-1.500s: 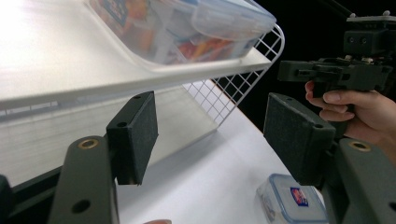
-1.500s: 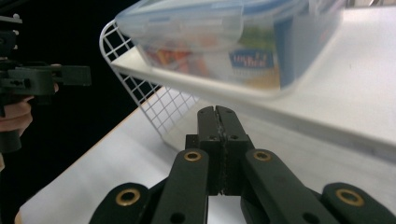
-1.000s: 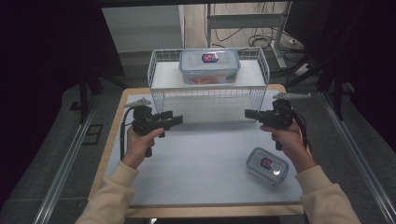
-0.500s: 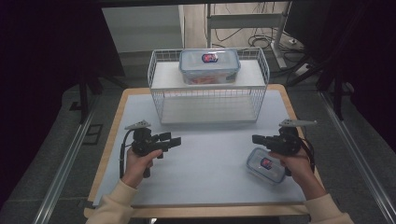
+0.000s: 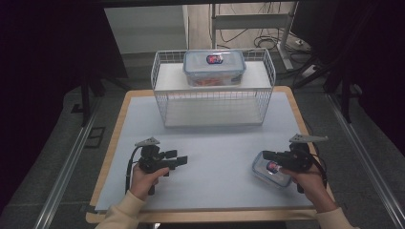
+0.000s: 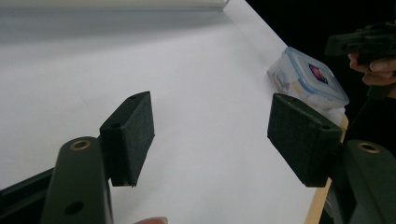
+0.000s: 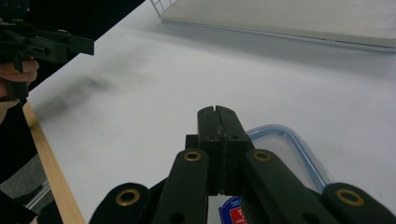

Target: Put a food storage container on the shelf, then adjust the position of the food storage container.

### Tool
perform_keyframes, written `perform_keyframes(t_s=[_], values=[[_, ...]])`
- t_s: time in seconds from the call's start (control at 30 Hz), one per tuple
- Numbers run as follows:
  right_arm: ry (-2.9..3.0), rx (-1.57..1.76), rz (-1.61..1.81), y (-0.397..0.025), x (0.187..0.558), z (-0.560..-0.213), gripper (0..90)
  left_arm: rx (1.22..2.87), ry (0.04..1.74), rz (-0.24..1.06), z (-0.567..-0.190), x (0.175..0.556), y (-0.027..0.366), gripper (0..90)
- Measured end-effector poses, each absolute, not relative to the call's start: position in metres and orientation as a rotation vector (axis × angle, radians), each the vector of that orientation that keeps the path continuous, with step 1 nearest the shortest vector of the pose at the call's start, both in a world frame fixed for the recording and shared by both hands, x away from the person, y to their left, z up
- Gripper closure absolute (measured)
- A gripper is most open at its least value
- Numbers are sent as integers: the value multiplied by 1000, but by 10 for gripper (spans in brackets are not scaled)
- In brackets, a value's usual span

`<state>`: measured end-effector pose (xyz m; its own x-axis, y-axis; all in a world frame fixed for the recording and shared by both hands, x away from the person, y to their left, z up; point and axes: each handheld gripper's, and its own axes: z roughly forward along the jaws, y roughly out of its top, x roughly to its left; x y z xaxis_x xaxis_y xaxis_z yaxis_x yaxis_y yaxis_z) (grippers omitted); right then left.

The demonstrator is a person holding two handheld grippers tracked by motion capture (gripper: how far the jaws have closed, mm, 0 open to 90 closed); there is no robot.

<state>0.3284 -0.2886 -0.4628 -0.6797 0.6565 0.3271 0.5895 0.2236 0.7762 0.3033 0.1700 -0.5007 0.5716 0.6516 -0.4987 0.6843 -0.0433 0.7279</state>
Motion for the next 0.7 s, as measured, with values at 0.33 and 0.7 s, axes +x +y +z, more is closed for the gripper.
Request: perform_keyframes(t_s=[0.33, 0.7], values=[[2372, 1235, 1488, -301, 317, -460, 891, 1721, 1118, -32, -501, 302, 173, 313], [2379, 1225, 1474, -308, 301, -461, 891, 1734, 1125, -45, -506, 302, 171, 311]])
